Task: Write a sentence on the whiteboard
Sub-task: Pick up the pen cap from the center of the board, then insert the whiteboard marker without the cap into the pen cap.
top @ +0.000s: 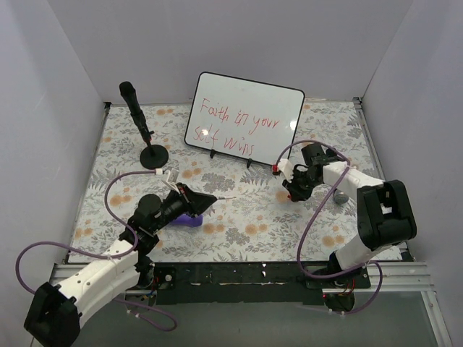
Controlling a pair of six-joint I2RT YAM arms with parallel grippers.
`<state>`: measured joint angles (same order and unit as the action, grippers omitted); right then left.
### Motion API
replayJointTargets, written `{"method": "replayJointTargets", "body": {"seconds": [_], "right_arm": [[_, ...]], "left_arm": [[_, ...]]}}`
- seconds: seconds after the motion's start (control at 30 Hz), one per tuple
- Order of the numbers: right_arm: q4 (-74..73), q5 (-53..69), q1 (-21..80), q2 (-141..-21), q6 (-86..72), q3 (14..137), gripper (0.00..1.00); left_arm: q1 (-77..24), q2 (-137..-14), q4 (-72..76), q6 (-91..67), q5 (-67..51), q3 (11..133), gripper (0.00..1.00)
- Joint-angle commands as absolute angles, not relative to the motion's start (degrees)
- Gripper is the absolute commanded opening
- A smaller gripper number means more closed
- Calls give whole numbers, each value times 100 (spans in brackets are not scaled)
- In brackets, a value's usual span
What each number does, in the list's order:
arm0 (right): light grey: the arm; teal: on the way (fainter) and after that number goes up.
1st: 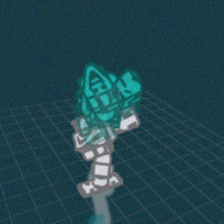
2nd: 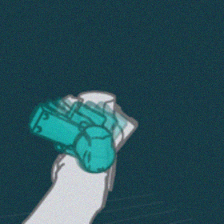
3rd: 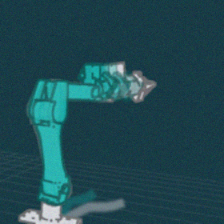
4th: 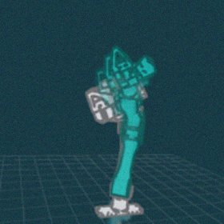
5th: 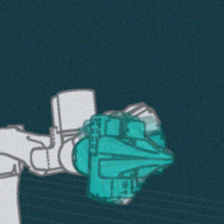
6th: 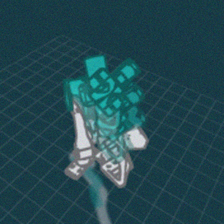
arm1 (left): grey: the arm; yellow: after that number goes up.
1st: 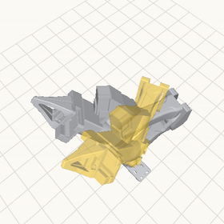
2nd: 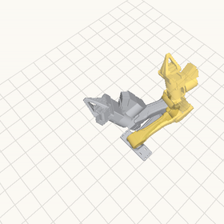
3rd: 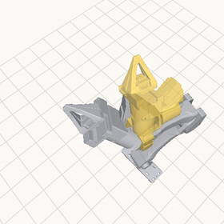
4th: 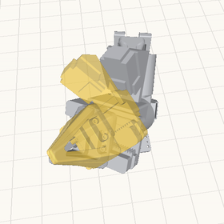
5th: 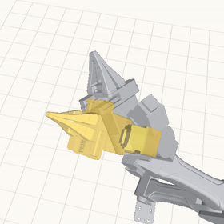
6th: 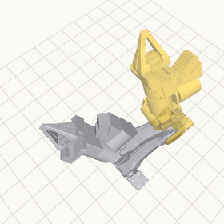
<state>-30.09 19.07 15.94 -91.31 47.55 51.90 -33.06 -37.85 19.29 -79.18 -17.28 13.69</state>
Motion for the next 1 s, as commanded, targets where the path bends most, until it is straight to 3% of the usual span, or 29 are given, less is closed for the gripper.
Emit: {"method": "replayJointTargets", "body": {"seconds": [0.0,0.4,0.6,0.97], "right_arm": [[-3050,2872,1635,-8553,5413,5010,6],[-3480,4781,1679,-8130,6898,4939,6],[-3261,4887,1977,-8165,6734,5045,6],[-3182,4904,2294,-8367,6390,5247,6]], "left_arm": [[-3287,-4297,3189,-8375,-2065,1240,0],[-3296,-6722,5027,-8824,-2751,1547,0],[-3453,-7452,5467,-8974,-2901,1810,0],[-3858,-8103,4941,-8386,-2461,2381,0]]}}
